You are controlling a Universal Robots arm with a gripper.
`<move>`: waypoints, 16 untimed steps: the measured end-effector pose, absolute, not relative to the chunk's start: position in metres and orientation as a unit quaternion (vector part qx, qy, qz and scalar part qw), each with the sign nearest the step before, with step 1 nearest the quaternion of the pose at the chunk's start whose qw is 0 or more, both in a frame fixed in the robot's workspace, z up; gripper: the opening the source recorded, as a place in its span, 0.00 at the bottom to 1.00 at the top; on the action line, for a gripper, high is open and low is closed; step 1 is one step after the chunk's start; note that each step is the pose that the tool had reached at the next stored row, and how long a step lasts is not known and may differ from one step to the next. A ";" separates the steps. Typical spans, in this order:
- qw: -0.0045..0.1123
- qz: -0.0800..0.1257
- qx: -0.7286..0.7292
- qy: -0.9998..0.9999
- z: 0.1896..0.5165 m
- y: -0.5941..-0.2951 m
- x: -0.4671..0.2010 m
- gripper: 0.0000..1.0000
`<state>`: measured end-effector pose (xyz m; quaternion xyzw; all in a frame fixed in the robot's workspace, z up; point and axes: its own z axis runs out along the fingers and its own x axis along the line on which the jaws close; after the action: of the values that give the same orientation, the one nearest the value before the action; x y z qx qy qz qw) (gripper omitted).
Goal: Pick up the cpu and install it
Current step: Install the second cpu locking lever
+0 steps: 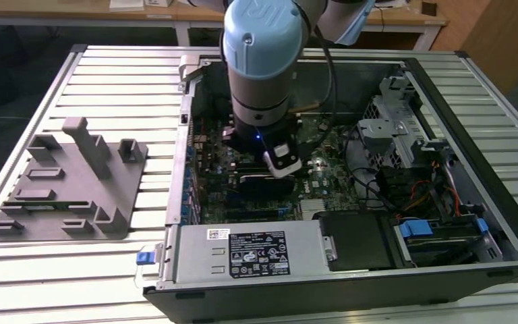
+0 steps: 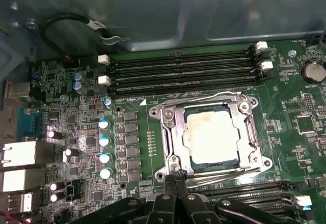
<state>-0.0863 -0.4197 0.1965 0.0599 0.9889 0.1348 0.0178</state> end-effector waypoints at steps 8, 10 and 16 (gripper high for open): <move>0.017 0.141 0.060 0.988 0.194 -0.420 -0.091 0.11; 0.017 0.143 0.060 0.988 0.194 -0.420 -0.092 0.11; 0.017 0.144 0.060 0.988 0.192 -0.420 -0.092 0.11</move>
<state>-0.0922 -0.4197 0.1924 0.0601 0.9876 0.1441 0.0171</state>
